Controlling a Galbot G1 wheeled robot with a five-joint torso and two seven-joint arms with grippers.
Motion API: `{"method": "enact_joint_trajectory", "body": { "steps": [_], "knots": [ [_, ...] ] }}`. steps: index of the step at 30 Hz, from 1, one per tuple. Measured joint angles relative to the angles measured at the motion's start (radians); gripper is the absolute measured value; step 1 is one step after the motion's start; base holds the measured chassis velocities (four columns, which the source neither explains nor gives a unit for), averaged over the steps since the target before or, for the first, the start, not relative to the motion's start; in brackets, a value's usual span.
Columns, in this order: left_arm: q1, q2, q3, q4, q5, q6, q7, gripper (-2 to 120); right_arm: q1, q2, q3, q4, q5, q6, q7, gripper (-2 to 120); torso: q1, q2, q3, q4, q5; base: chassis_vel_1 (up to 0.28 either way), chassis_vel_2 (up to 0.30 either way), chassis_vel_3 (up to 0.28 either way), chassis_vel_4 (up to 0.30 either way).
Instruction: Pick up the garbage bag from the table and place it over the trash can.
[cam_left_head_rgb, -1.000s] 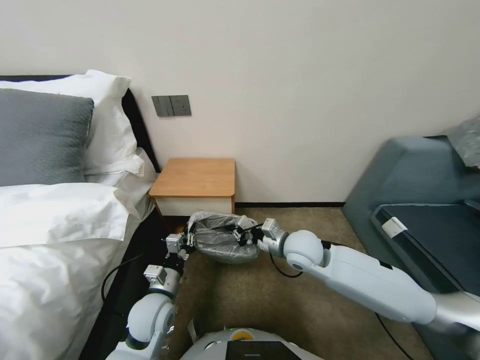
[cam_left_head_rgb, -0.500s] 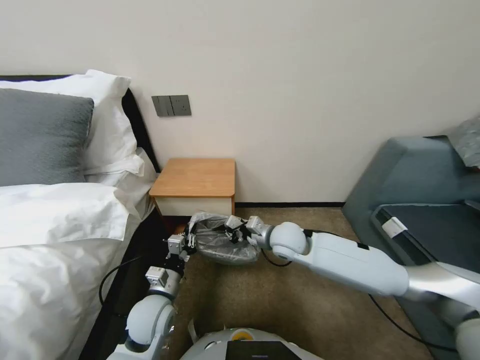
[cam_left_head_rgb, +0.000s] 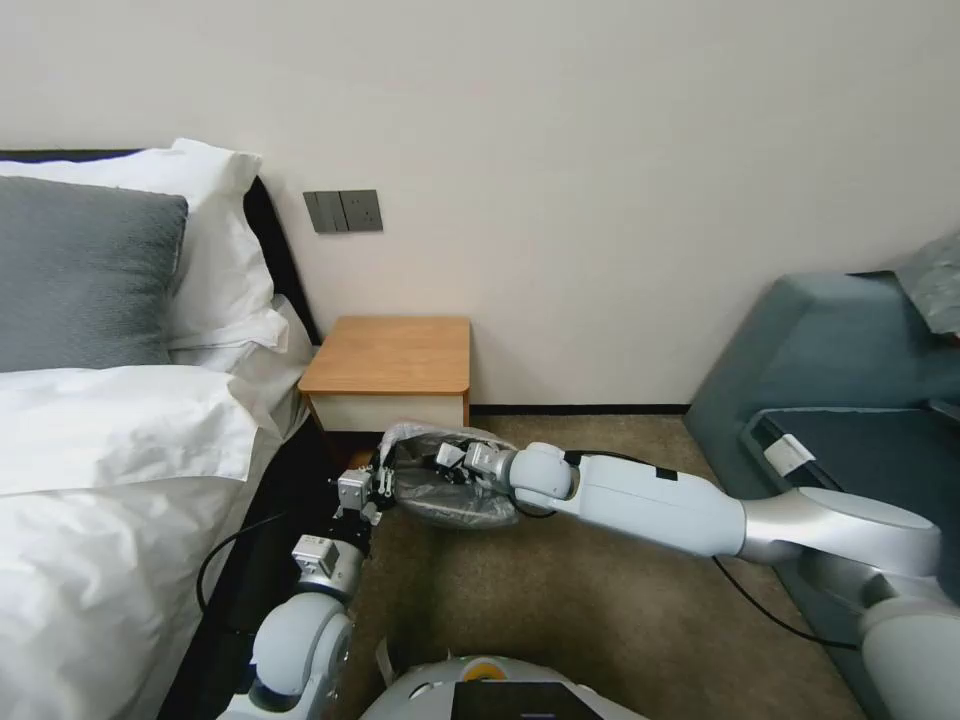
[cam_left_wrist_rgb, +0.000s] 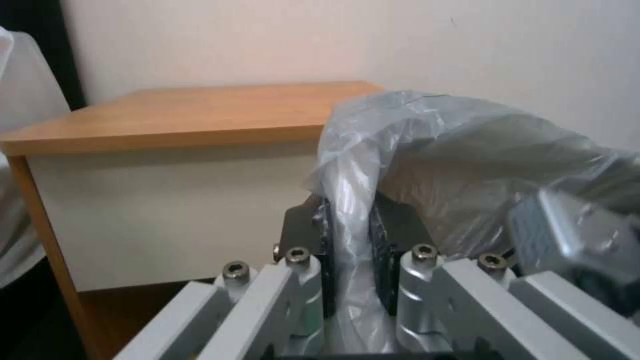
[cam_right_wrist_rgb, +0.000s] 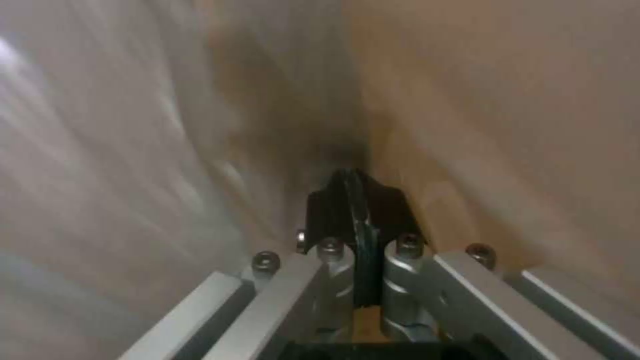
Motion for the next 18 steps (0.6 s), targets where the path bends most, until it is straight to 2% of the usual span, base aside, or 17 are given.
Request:
{"method": "enact_joint_trajectory", "body": {
  "steps": [18],
  "knots": [
    [0.021, -0.010, 0.027, -0.018, 0.056, 0.028, -0.003, 9, 0.043, 0.140, -0.108, -0.173, -0.030, -0.001, -0.011, 0, 0.000, 0.000, 0.000, 0.0002, 0.0001, 0.000, 0.000, 0.000, 0.000]
  ]
}}
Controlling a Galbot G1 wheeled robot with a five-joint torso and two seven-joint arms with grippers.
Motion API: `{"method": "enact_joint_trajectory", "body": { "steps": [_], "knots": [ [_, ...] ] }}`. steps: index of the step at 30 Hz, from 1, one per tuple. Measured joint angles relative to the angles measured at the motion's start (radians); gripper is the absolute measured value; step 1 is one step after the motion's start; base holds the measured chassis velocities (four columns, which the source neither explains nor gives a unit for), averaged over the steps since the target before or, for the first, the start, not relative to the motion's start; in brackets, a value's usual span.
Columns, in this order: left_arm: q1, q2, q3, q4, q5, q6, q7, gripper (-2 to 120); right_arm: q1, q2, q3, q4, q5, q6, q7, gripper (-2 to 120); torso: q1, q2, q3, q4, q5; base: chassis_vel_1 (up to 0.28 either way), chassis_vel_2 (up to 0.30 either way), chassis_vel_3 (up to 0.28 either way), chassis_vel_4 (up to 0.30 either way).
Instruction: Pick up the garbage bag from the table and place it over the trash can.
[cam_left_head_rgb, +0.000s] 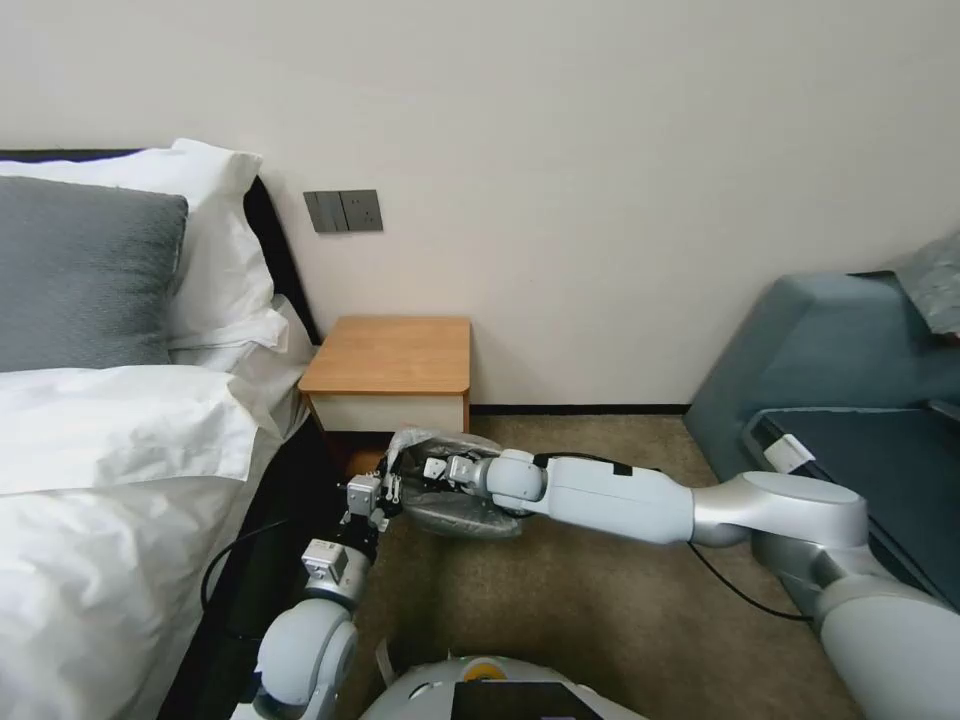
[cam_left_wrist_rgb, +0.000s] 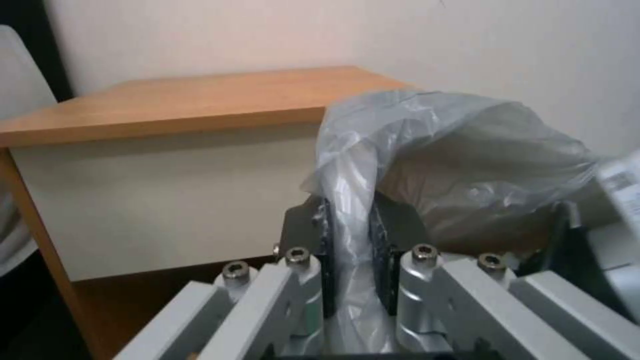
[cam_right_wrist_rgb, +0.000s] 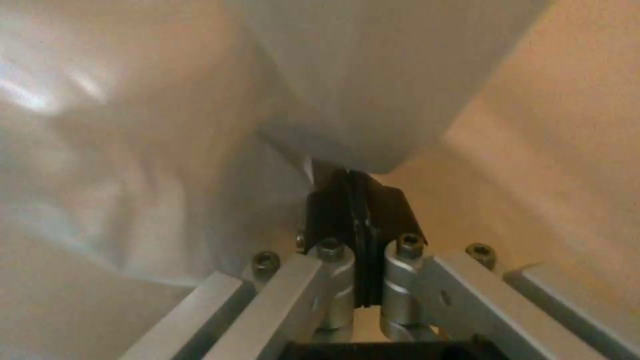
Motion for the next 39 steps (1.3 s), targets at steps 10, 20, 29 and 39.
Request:
{"method": "enact_joint_trajectory", "body": {
  "steps": [10, 20, 29, 39],
  "knots": [
    [0.011, -0.006, 0.006, -0.012, 0.017, 0.003, -0.003, 9, 0.012, 0.069, -0.023, -0.114, 0.001, 0.006, -0.001, 0, 0.000, 0.000, 0.000, -0.0001, -0.0001, 0.000, 0.000, 0.000, 0.000],
    [0.020, -0.013, 0.009, -0.012, 0.027, 0.004, -0.008, 9, -0.011, 0.094, -0.018, -0.155, 0.000, 0.010, 0.003, 0, 0.000, 0.000, 0.000, -0.0001, -0.0001, 0.000, 0.000, 0.000, 0.000],
    [0.018, -0.018, 0.008, 0.001, 0.031, 0.003, -0.014, 9, -0.012, 0.063, -0.002, -0.077, 0.009, 0.002, 0.022, 0, 0.000, 0.000, 0.000, -0.0002, -0.0001, 0.000, 0.000, 0.000, 0.000],
    [0.007, -0.035, -0.007, 0.012, 0.020, 0.024, -0.036, 9, -0.027, 0.009, 0.018, 0.056, 0.017, -0.004, 0.038, 0, 0.000, 0.000, 0.000, 0.0002, 0.0001, 0.000, 0.000, 0.000, 0.000]
  ]
}}
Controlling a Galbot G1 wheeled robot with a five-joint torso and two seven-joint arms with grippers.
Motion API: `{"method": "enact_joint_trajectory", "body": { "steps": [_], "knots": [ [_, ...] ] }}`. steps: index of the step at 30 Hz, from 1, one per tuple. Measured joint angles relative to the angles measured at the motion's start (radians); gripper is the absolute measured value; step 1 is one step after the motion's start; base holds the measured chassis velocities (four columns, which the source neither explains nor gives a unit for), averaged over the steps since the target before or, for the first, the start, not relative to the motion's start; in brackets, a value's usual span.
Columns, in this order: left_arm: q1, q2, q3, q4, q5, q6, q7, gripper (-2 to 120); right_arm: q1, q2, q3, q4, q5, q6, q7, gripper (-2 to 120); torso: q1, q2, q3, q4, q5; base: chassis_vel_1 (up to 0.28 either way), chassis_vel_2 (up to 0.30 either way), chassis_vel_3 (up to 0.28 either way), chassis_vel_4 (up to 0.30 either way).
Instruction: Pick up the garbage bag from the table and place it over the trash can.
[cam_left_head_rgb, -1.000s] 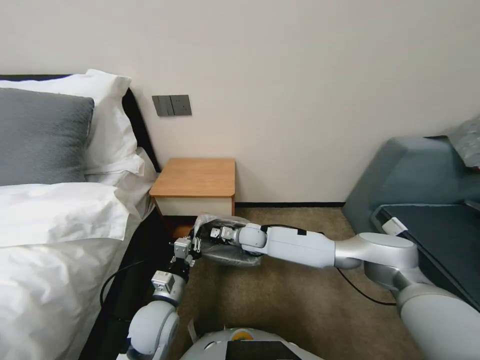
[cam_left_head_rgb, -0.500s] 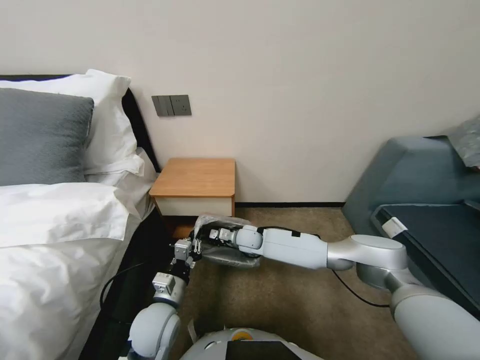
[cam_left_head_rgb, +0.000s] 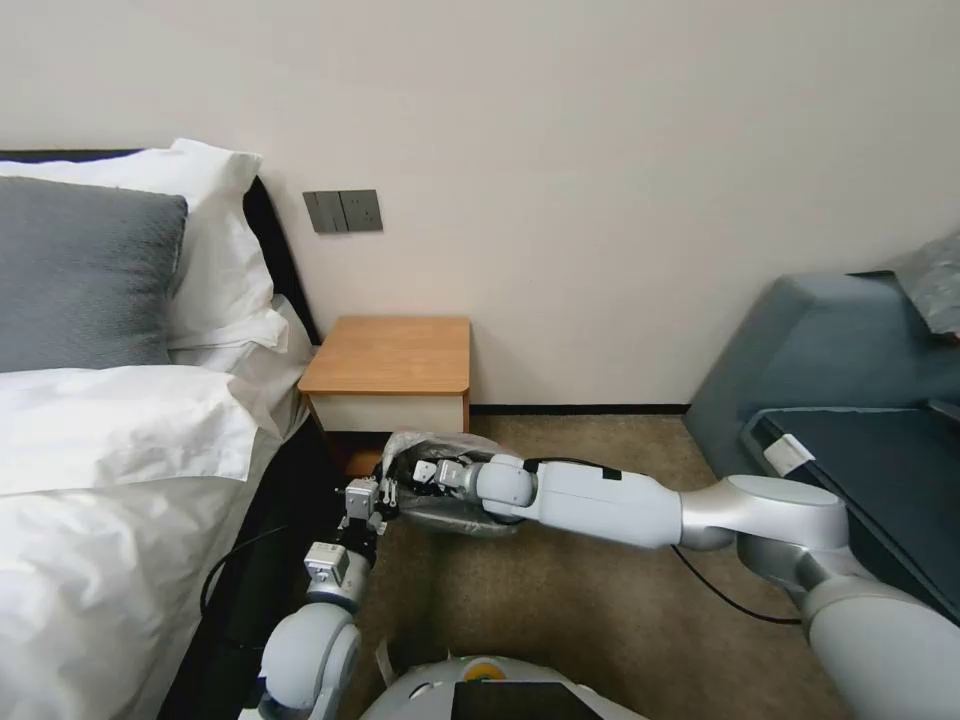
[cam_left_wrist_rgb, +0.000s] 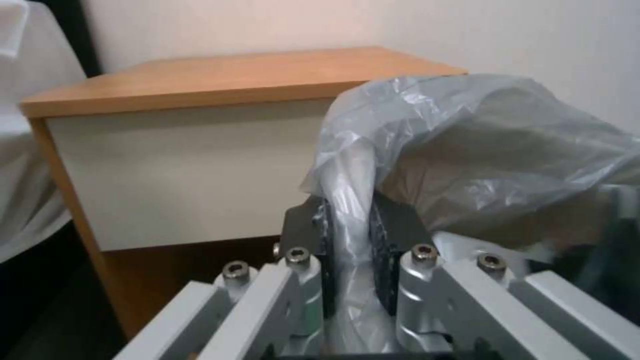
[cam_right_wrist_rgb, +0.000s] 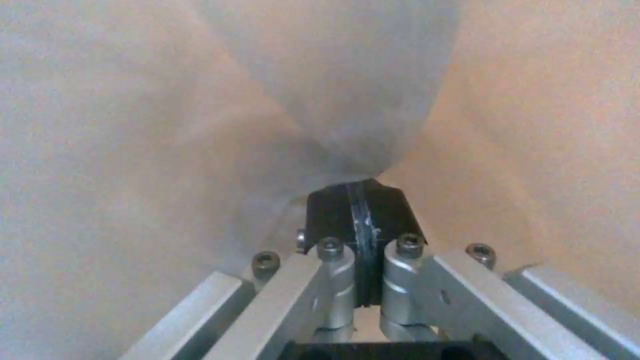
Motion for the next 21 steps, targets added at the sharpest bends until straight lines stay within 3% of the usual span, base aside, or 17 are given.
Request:
{"method": "enact_joint_trajectory", "body": {
  "steps": [9, 21],
  "knots": [
    [-0.007, -0.001, -0.013, 0.000, -0.023, 0.022, -0.016, 9, -0.034, -0.076, 0.045, 0.113, -0.011, 0.000, 0.004, 0, 0.000, 0.000, 0.000, -0.0002, 0.0000, 0.000, 0.000, 0.000, 0.000],
    [-0.010, -0.002, -0.014, 0.006, -0.094, 0.078, -0.063, 9, -0.150, -0.247, 0.232, 0.338, -0.012, -0.001, 0.012, 0, 0.000, 0.000, 0.000, 0.0001, 0.0000, 0.000, 0.000, 0.000, 0.000]
  ]
}}
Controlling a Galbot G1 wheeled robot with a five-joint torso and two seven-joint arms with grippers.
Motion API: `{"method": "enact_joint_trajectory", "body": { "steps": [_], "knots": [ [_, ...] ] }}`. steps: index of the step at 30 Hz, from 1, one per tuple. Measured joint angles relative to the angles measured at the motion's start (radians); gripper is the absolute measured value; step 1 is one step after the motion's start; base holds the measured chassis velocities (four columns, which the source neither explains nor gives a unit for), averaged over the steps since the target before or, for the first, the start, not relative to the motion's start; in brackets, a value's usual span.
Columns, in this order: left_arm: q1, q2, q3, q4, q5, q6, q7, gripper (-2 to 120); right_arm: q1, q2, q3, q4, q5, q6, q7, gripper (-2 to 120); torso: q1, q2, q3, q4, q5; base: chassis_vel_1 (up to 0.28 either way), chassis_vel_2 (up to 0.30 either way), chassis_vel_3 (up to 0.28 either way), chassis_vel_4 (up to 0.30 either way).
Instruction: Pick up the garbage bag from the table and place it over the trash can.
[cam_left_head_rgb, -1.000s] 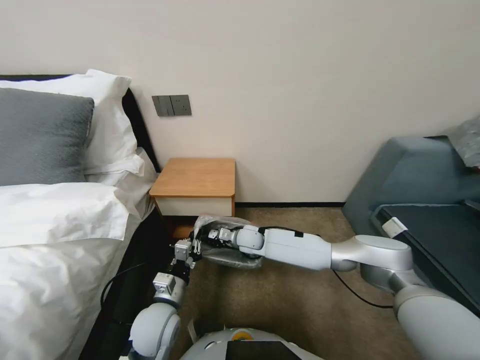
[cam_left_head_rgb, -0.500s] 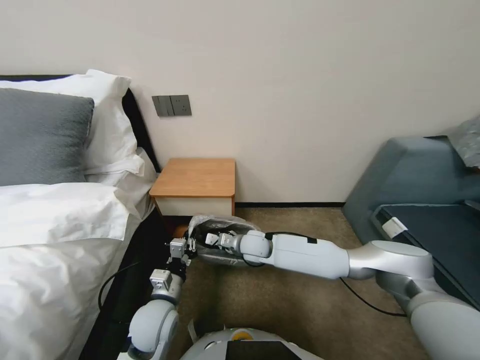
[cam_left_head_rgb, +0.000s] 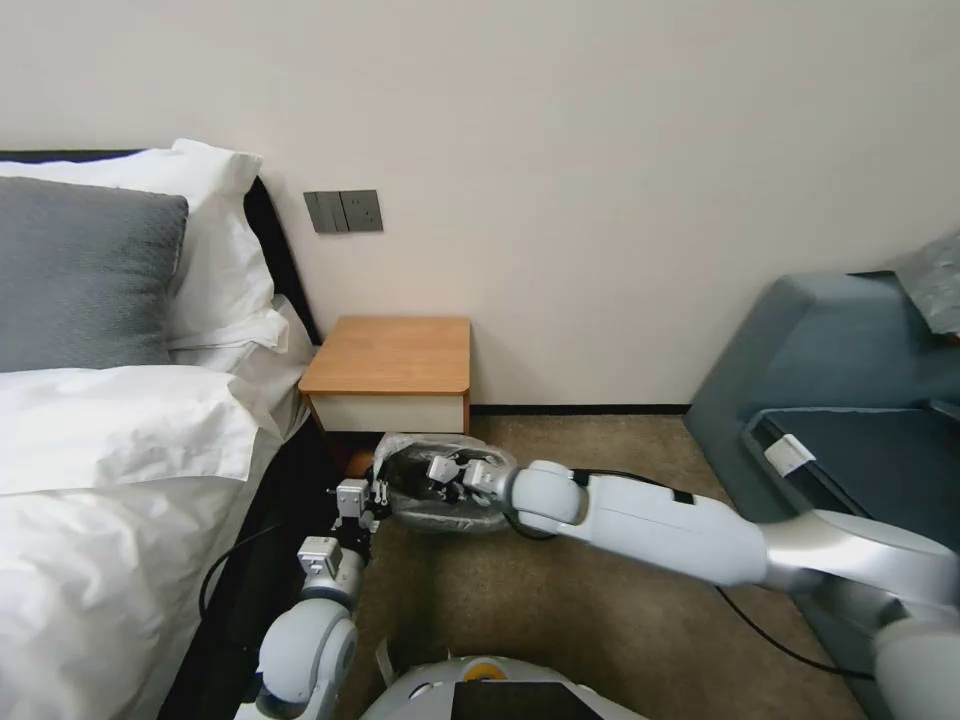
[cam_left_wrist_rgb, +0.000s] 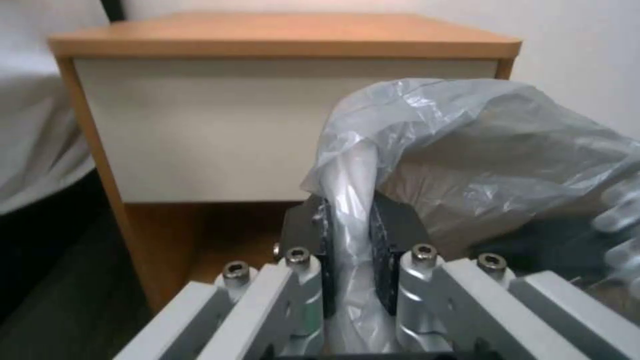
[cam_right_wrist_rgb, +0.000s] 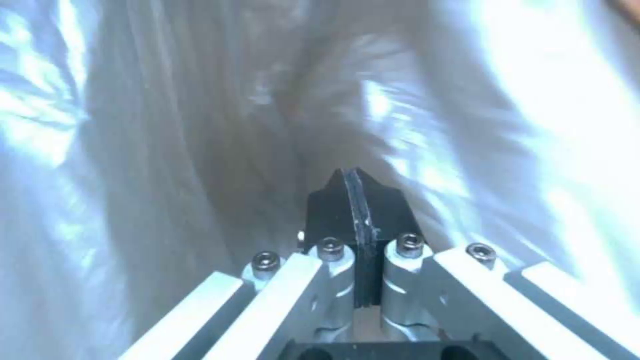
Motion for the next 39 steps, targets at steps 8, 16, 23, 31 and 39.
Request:
{"method": "enact_joint_trajectory", "body": {
  "steps": [8, 16, 23, 31, 39],
  "knots": [
    [-0.010, 0.003, 0.002, -0.004, -0.147, 0.059, -0.051, 9, -0.316, -0.185, 0.379, 0.209, -0.026, 0.044, -0.024, 0, 0.000, 0.000, 0.000, -0.0007, 0.0004, 0.000, 0.000, 0.000, 0.000],
    [0.018, -0.016, -0.009, -0.027, -0.265, 0.140, -0.094, 9, -0.662, -0.232, 0.708, 0.367, -0.079, 0.165, 0.055, 28, 0.000, 0.000, 0.000, 0.0008, 0.0007, 0.000, 0.000, 0.000, 0.000],
    [0.010, -0.004, -0.006, -0.027, -0.331, 0.224, -0.098, 9, -0.874, -0.129, 0.958, 0.397, -0.081, 0.229, 0.108, 53, 0.000, 0.000, 0.000, -0.0007, -0.0005, 0.000, 0.000, 0.000, 0.000],
    [0.001, 0.018, -0.006, -0.001, -0.372, 0.252, -0.085, 9, -1.031, 0.009, 1.098, 0.385, -0.120, 0.277, 0.130, 86, 0.000, 0.000, 0.000, -0.0002, -0.0003, 0.000, 0.000, 0.000, 0.000],
    [0.002, 0.032, 0.002, 0.052, -0.398, 0.264, -0.079, 9, -1.142, 0.228, 1.285, 0.340, -0.094, 0.289, 0.166, 100, 0.000, 0.000, 0.000, -0.0003, -0.0001, 0.000, 0.000, 0.000, 0.000]
  ]
}}
